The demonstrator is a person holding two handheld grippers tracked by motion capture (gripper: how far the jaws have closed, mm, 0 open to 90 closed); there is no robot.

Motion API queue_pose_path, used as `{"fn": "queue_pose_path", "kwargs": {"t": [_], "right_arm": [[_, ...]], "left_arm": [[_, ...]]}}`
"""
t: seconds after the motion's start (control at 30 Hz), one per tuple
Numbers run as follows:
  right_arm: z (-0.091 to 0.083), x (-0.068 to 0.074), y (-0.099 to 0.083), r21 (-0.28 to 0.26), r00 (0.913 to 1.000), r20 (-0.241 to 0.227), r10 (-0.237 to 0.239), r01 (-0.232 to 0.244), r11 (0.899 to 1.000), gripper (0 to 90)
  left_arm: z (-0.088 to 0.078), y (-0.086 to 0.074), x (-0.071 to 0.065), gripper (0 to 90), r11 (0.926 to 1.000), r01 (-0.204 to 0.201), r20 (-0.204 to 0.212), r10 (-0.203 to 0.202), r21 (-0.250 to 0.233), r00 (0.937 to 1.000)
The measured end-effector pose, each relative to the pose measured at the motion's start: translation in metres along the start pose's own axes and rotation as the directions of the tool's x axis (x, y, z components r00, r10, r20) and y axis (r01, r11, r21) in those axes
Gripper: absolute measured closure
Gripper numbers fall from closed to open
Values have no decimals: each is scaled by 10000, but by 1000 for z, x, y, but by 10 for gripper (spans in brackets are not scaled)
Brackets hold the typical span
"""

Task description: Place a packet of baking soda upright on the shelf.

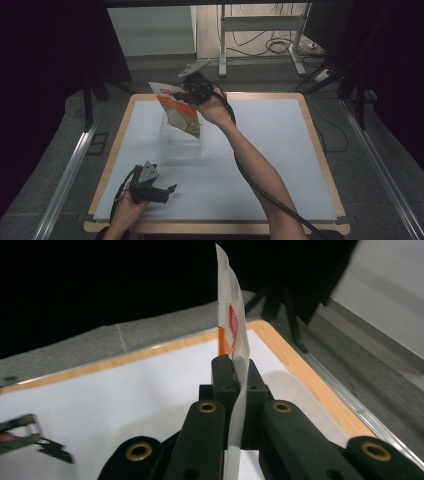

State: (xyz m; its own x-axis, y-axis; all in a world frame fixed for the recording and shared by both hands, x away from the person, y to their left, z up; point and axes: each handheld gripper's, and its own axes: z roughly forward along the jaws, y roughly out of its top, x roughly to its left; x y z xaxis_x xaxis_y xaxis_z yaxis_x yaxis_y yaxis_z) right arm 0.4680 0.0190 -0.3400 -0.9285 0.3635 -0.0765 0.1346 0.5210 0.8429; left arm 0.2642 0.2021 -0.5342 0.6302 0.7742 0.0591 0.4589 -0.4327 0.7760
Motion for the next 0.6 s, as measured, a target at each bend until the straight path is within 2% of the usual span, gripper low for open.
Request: {"fn": "queue_pose_path", "kwargs": {"t": [0.13,0.33,0.6], "right_arm": [[0,11,5,172,9997,-117,-227,229,9996,891],[-4,18,4,102,9994,-283,-187,190,9998,891],[-10,16,-8,-219,9983,-555,194,-206,9995,891]], "left_arm": [[0,0,0,14,10000,23,21,-23,-18,10000],[0,0,0,15,10000,-14,34,14,9,10000],[0,0,0,15,9999,-90,36,90,106,10000]]}}
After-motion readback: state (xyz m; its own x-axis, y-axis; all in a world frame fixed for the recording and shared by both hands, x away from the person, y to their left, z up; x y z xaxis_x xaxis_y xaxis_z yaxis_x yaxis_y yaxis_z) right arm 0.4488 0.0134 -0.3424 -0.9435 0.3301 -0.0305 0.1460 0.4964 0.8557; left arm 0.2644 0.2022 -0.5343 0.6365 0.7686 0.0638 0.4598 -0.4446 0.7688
